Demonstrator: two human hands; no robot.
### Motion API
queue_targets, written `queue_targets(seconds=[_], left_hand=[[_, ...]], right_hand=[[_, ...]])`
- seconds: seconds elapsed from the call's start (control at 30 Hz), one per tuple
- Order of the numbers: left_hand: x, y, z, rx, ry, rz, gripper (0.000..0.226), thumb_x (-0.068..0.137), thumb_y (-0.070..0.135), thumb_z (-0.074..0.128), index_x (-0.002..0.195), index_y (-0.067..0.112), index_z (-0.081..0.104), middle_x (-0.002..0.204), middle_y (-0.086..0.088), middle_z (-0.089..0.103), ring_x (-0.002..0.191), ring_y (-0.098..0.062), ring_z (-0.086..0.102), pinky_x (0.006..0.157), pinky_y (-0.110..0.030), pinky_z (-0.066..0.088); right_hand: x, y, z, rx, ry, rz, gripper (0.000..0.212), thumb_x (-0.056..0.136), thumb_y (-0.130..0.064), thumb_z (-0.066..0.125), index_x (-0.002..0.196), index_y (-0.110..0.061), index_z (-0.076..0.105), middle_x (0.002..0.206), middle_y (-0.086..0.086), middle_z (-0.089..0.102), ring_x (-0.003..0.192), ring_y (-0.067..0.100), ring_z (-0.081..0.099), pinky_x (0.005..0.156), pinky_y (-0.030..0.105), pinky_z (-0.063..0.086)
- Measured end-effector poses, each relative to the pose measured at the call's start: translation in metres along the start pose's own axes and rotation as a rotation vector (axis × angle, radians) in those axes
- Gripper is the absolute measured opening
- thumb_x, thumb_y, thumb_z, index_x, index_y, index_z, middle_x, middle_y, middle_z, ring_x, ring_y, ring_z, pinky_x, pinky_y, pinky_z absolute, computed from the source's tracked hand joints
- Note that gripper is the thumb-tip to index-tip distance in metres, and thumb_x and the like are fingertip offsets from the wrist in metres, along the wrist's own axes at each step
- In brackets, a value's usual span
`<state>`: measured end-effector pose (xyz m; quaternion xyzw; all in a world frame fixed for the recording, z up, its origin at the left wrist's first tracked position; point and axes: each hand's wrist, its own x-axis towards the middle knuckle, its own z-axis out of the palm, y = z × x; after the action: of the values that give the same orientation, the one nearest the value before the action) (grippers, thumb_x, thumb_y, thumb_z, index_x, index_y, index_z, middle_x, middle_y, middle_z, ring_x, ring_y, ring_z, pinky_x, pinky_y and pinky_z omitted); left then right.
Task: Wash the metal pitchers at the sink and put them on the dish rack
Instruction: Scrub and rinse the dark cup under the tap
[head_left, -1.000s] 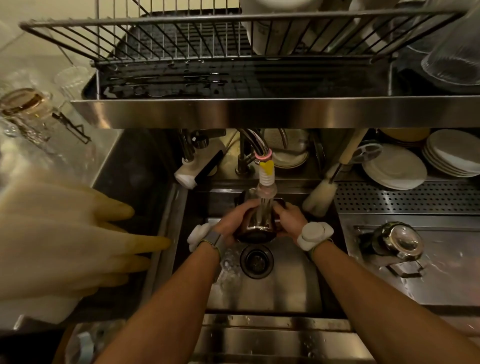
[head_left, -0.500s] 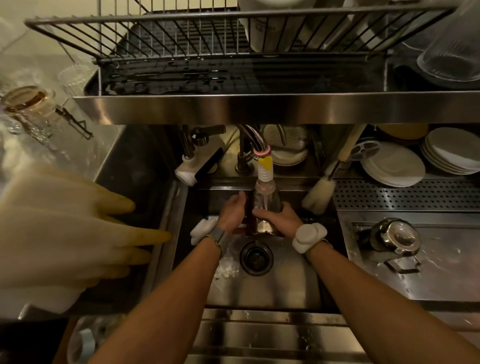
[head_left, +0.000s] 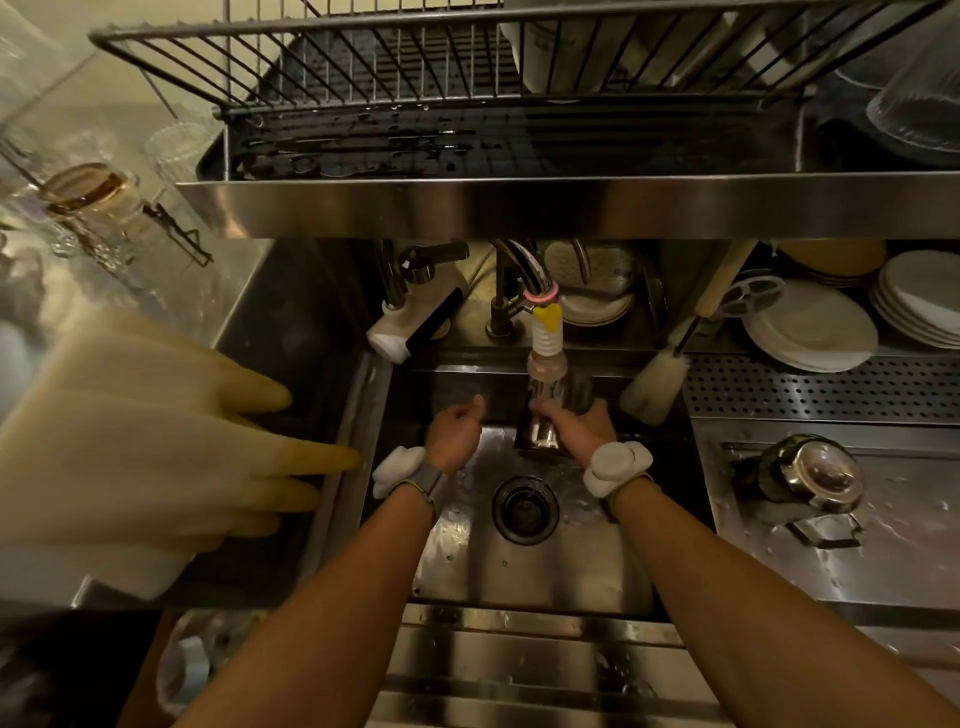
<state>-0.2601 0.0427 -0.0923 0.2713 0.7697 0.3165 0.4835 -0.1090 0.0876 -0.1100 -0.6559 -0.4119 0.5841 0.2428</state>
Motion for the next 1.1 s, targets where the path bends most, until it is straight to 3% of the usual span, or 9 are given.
queue_targets(seconds=[0.07, 0.2, 0.33, 0.47, 0.6, 0.77, 0.87, 1.0, 1.1], left_hand=[[0.0, -0.001, 0.001, -0.018, -0.015, -0.007, 0.036, 0.097, 0.044, 0.044, 0.088, 0.014, 0.061, 0.095, -0.011, 0.063, 0.097, -0.025, 0.059, 0.086, -0.035, 0.042], [0.0, -0.001, 0.003, -0.001, -0.013, -0.001, 0.045, 0.095, 0.047, 0.045, 0.115, 0.01, 0.061, 0.118, -0.015, 0.064, 0.112, -0.032, 0.059, 0.098, -0.041, 0.043], [0.001, 0.001, 0.004, 0.012, -0.036, 0.004, 0.046, 0.096, 0.046, 0.043, 0.117, 0.008, 0.06, 0.11, -0.014, 0.065, 0.103, -0.03, 0.061, 0.094, -0.039, 0.044], [0.001, 0.005, 0.006, 0.008, -0.064, 0.008, 0.047, 0.097, 0.046, 0.041, 0.119, 0.008, 0.059, 0.103, -0.011, 0.062, 0.093, -0.024, 0.057, 0.089, -0.037, 0.044], [0.0, 0.01, 0.008, 0.006, -0.075, 0.034, 0.035, 0.098, 0.044, 0.039, 0.094, 0.015, 0.059, 0.1, -0.011, 0.061, 0.079, -0.022, 0.057, 0.072, -0.032, 0.044], [0.003, 0.01, 0.01, 0.05, -0.094, 0.002, 0.054, 0.096, 0.051, 0.037, 0.127, 0.011, 0.056, 0.13, -0.013, 0.058, 0.12, -0.032, 0.055, 0.098, -0.043, 0.045], [-0.001, 0.011, 0.014, -0.129, -0.253, -0.125, 0.062, 0.094, 0.06, 0.032, 0.132, 0.014, 0.051, 0.129, -0.011, 0.057, 0.117, -0.031, 0.057, 0.079, -0.036, 0.05], [-0.007, 0.012, 0.016, -0.33, -0.294, -0.169, 0.053, 0.087, 0.056, 0.054, 0.116, 0.012, 0.06, 0.112, -0.011, 0.066, 0.087, -0.02, 0.065, 0.053, -0.027, 0.055], [-0.006, 0.012, 0.02, -0.368, -0.174, -0.097, 0.026, 0.086, 0.031, 0.067, 0.099, 0.012, 0.056, 0.106, -0.01, 0.065, 0.08, -0.017, 0.062, 0.053, -0.027, 0.051]], right_hand=[[0.002, 0.003, 0.006, -0.091, -0.064, -0.043, 0.11, 0.036, -0.065, 0.077, 0.133, -0.019, 0.05, 0.12, 0.001, 0.065, 0.105, 0.021, 0.064, 0.096, 0.039, 0.051], [-0.001, 0.002, 0.009, -0.063, -0.06, -0.046, 0.097, 0.04, -0.067, 0.077, 0.124, -0.022, 0.057, 0.112, 0.0, 0.069, 0.1, 0.021, 0.066, 0.093, 0.039, 0.053], [-0.003, -0.005, 0.008, -0.084, -0.049, -0.026, 0.103, 0.039, -0.067, 0.076, 0.128, -0.021, 0.053, 0.117, 0.002, 0.066, 0.103, 0.022, 0.064, 0.095, 0.039, 0.052], [-0.01, -0.012, 0.007, -0.08, 0.005, -0.028, 0.093, 0.063, -0.049, 0.08, 0.139, -0.014, 0.04, 0.13, 0.007, 0.058, 0.115, 0.028, 0.058, 0.093, 0.03, 0.046], [-0.009, -0.014, 0.004, -0.196, -0.054, -0.077, 0.082, 0.069, -0.043, 0.079, 0.135, -0.013, 0.043, 0.126, 0.006, 0.058, 0.114, 0.026, 0.058, 0.087, 0.028, 0.044], [-0.01, -0.017, -0.005, 0.112, -0.148, -0.01, 0.055, 0.079, -0.031, 0.072, 0.125, -0.009, 0.051, 0.109, 0.008, 0.066, 0.101, 0.028, 0.064, 0.092, 0.037, 0.051], [-0.008, -0.01, -0.008, 0.267, -0.29, 0.085, 0.045, 0.083, -0.03, 0.064, 0.121, -0.005, 0.06, 0.116, 0.021, 0.067, 0.104, 0.035, 0.064, 0.094, 0.042, 0.051], [-0.005, -0.003, -0.008, 0.323, -0.262, 0.113, 0.038, 0.083, -0.041, 0.06, 0.104, -0.011, 0.068, 0.113, 0.021, 0.069, 0.106, 0.036, 0.065, 0.101, 0.049, 0.047], [-0.009, -0.002, -0.011, 0.236, -0.193, 0.142, 0.048, 0.082, -0.05, 0.063, 0.113, -0.014, 0.064, 0.102, 0.012, 0.07, 0.089, 0.026, 0.068, 0.076, 0.039, 0.057]])
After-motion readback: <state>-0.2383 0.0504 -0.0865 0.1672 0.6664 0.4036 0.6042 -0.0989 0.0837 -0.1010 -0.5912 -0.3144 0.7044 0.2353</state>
